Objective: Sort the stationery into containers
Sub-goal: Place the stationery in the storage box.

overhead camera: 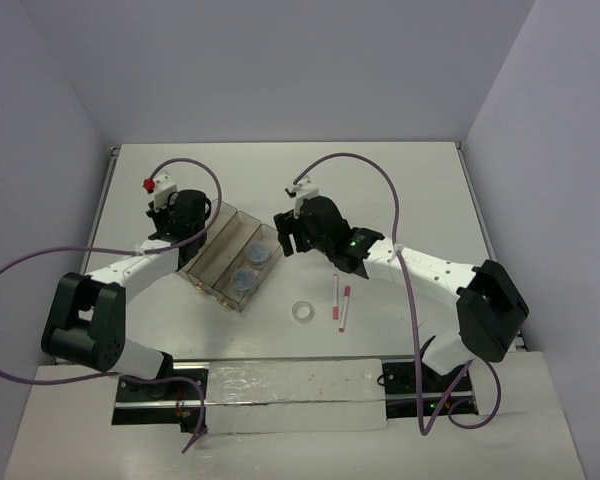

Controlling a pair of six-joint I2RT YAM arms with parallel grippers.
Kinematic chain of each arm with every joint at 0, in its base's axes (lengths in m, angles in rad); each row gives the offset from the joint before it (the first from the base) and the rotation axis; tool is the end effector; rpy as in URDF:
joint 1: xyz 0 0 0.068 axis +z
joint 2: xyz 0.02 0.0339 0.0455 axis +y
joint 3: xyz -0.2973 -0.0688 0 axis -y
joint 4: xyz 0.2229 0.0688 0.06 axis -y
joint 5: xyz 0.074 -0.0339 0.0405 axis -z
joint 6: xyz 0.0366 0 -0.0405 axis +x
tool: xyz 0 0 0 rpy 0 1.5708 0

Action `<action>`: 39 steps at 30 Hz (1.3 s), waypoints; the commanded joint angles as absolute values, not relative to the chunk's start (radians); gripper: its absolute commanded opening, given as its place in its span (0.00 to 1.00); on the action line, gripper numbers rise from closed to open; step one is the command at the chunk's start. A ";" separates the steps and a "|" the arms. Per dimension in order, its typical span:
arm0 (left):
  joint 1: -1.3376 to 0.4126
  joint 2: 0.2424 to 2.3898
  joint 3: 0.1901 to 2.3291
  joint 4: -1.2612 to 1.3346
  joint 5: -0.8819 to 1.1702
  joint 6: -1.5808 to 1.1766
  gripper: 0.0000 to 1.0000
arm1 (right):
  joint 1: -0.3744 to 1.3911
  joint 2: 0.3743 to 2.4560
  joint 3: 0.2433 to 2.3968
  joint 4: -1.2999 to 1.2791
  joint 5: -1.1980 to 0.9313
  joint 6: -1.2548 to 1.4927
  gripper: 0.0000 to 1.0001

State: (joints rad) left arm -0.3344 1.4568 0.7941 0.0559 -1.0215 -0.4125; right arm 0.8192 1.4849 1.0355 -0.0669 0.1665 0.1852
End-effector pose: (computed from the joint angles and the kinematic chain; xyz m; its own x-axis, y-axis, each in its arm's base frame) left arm 0.2703 -0.0609 0.2659 -0.2968 -0.1184 -0.9476 -0.6653 0.7375 0.1162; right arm 0.2209 0.2275 0.3126 -0.4459 -0.2111 -0.8698 -0.5494 0.8318 0.0797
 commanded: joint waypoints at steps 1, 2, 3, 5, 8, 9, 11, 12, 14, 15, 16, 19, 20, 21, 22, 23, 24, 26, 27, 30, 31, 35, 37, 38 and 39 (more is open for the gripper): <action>-0.373 1.529 0.862 0.075 -1.169 -0.399 0.00 | 0.801 1.430 1.008 -0.021 0.183 0.199 0.78; -0.382 1.537 0.870 0.041 -1.178 -0.408 0.00 | 0.798 1.428 0.999 -0.021 0.183 0.201 0.78; -0.401 1.543 0.878 0.030 -1.178 -0.419 0.00 | 0.795 1.423 0.996 -0.020 0.184 0.202 0.78; -0.418 1.533 0.870 0.039 -1.172 -0.407 0.00 | 0.787 1.416 0.984 -0.017 0.181 0.204 0.78; -0.431 1.513 0.852 0.079 -1.171 -0.379 0.00 | 0.776 1.401 0.962 -0.008 0.170 0.213 0.78; -0.432 1.507 0.846 0.084 -1.173 -0.371 0.00 | 0.771 1.398 0.956 -0.007 0.165 0.217 0.78; -0.431 1.503 0.830 0.107 -1.180 -0.353 0.00 | 0.762 1.394 0.945 -0.006 0.163 0.221 0.78; -0.432 1.509 0.825 0.112 -1.181 -0.348 0.00 | 0.760 1.390 0.942 -0.006 0.164 0.224 0.78; -0.433 1.524 0.824 0.100 -1.167 -0.351 0.00 | 0.757 1.386 0.940 -0.006 0.163 0.225 0.78; -0.434 1.535 0.830 0.079 -1.148 -0.361 0.02 | 0.754 1.382 0.938 -0.007 0.161 0.224 0.78; -0.435 1.546 0.834 0.060 -1.132 -0.368 0.02 | 0.752 1.379 0.937 -0.008 0.160 0.222 0.78; -0.452 1.582 0.840 0.048 -1.124 -0.361 0.05 | 0.749 1.372 0.936 -0.006 0.164 0.218 0.78; -0.455 1.586 0.843 0.036 -1.122 -0.365 0.06 | 0.747 1.369 0.936 -0.006 0.166 0.218 0.78; -0.454 1.588 0.848 0.025 -1.113 -0.369 0.07 | 0.747 1.367 0.934 -0.006 0.164 0.216 0.78; -0.455 1.588 0.852 0.021 -1.107 -0.373 0.08 | 0.745 1.367 0.931 -0.006 0.164 0.217 0.78; -0.455 1.589 0.850 0.025 -1.106 -0.371 0.09 | 0.743 1.366 0.928 -0.006 0.163 0.218 0.78; -0.454 1.591 0.847 0.033 -1.108 -0.366 0.10 | 0.741 1.365 0.925 -0.006 0.161 0.219 0.78; -0.456 1.594 0.844 0.038 -1.109 -0.355 0.12 | 0.739 1.365 0.923 -0.006 0.161 0.221 0.78; -0.455 1.595 0.844 0.035 -1.101 -0.356 0.13 | 0.739 1.367 0.923 -0.006 0.161 0.222 0.78; -0.456 1.601 0.848 0.018 -1.061 -0.340 0.37 | 0.736 1.364 0.919 -0.006 0.159 0.219 0.78; -0.456 1.600 0.851 0.016 -1.042 -0.332 0.43 | 0.735 1.364 0.917 -0.006 0.158 0.218 0.78; -0.455 1.580 0.846 0.009 -1.009 -0.327 0.47 | 0.731 1.362 0.915 -0.006 0.159 0.218 0.78; -0.456 1.566 0.845 0.006 -0.994 -0.325 0.47 | 0.730 1.362 0.914 -0.006 0.155 0.219 0.78; -0.456 1.561 0.847 0.002 -0.991 -0.328 0.47 | 0.729 1.362 0.914 -0.006 0.153 0.221 0.78; -0.455 1.552 0.854 -0.022 -0.984 -0.332 0.46 | 0.729 1.363 0.915 -0.006 0.153 0.219 0.78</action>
State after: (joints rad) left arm -0.4503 1.5934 0.8253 0.0065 -1.0222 -0.3353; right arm 0.7390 1.3991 0.9224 -0.0450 0.1527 0.2131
